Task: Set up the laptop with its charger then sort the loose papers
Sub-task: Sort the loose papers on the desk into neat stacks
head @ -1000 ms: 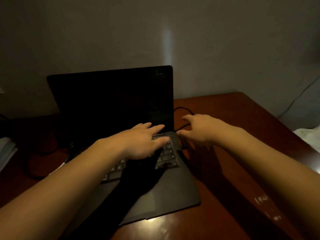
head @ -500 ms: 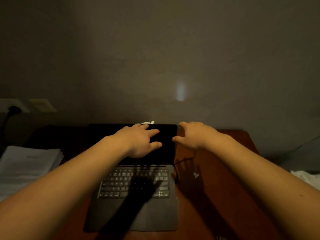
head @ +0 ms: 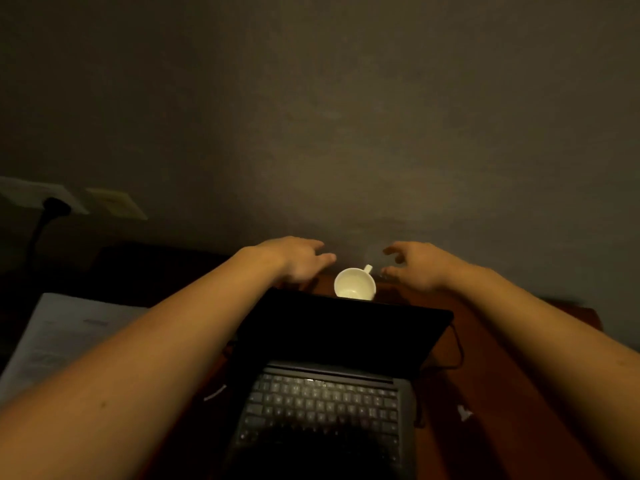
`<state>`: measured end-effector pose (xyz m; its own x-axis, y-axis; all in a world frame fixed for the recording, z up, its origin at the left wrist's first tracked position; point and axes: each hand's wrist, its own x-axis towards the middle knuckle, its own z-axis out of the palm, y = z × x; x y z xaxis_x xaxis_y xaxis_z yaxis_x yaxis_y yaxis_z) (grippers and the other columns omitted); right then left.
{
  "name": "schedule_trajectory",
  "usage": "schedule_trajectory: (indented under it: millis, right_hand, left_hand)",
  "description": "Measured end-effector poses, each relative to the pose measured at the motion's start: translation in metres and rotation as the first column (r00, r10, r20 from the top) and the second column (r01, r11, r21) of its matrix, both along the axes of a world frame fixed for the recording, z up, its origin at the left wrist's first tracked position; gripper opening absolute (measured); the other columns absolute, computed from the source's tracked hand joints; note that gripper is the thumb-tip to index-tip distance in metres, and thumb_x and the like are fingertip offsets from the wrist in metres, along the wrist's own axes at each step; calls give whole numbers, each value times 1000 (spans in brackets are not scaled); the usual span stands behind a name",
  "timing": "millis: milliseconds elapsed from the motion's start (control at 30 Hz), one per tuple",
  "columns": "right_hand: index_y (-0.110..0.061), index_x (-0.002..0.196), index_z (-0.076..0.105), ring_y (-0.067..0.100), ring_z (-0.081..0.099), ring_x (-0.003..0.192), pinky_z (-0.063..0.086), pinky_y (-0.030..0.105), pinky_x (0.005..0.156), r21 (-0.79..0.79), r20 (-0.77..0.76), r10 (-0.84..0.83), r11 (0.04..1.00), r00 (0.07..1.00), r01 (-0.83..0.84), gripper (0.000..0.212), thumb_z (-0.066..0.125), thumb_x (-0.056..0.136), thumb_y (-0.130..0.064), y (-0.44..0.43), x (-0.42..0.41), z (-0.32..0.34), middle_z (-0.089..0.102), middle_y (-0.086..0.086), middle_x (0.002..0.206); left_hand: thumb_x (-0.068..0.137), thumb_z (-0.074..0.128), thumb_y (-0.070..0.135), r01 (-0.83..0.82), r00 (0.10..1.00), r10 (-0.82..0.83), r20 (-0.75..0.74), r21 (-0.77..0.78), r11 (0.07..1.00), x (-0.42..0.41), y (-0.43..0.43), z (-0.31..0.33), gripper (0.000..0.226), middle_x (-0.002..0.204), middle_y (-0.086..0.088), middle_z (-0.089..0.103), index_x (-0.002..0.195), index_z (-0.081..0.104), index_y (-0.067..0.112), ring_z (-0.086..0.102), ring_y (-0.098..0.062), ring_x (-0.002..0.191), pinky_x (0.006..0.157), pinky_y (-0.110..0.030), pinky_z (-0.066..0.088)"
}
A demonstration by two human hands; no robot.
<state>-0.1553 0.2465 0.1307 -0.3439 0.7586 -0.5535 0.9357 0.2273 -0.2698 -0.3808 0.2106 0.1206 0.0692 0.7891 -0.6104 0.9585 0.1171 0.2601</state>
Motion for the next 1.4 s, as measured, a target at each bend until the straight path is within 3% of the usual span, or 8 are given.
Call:
schedule_trajectory:
  millis: [200,500,733,867,1067,1200,1300,1400]
  right_hand:
    - [-17,134,60,28,60,117,48,35,99,-191,148,91,980,985,-62,48,72,88,-25,29,-8,-68,64,9,132]
    - [-17,135,56,23,61,116,47,32,98,-338,51,64,940,997,-43,55,78,84,-19,36,-15,-97,63,4,129]
    - [-17,136,57,23,59,118,44,28,95,-315,-54,-32,949,998,14,63,84,79,-20,34,-10,-98,63,2,128]
    - [-22,143,49,22,55,123,44,37,106,-354,-158,-191,927,969,125,72,84,79,-17,34,4,-91,59,-1,134]
    - [-24,139,48,8,57,111,46,18,90,-397,-310,-370,887,876,235,72,85,78,-12,24,35,-64,59,-10,123]
    - [-25,137,55,8,60,118,50,26,100,-338,-430,-413,898,803,282,78,92,69,-21,18,65,-44,64,-11,127]
    - [-22,132,56,-10,65,99,49,6,77,-285,-522,-417,908,745,308,69,88,72,-10,10,88,-26,66,-14,117]
    - [-16,129,56,-15,65,88,47,4,71,-219,-621,-414,907,666,359,63,85,74,-3,1,110,-15,67,-10,113]
  left_hand:
    - [89,69,28,152,988,-152,22,-253,955,11,47,-71,48,138,-4,60,135,60,19,59,-25,120,103,-33,47]
    - [34,92,46,207,976,-216,11,-334,920,34,75,-134,54,87,6,74,82,74,26,71,-17,81,89,-39,58]
    - [65,87,47,242,960,-187,207,-281,929,27,66,-120,59,114,5,71,119,69,29,68,-21,99,97,-40,53]
    - [75,83,41,151,946,-78,315,-212,966,26,60,-106,46,109,5,72,117,68,27,68,-18,97,93,-35,54]
    - [77,83,43,108,899,-37,436,-139,984,39,57,-86,52,114,9,67,123,62,31,63,-15,102,91,-29,49]
    - [75,85,44,69,856,-30,516,-58,996,56,54,-65,49,102,11,68,118,64,29,65,-12,93,79,-26,49]
    - [71,89,41,-54,792,29,610,23,998,74,47,-53,55,86,20,67,120,68,28,64,-5,84,76,-23,46]
    - [60,92,46,-170,696,94,712,36,985,97,42,-43,73,98,15,72,125,65,29,68,-7,91,87,-26,52]
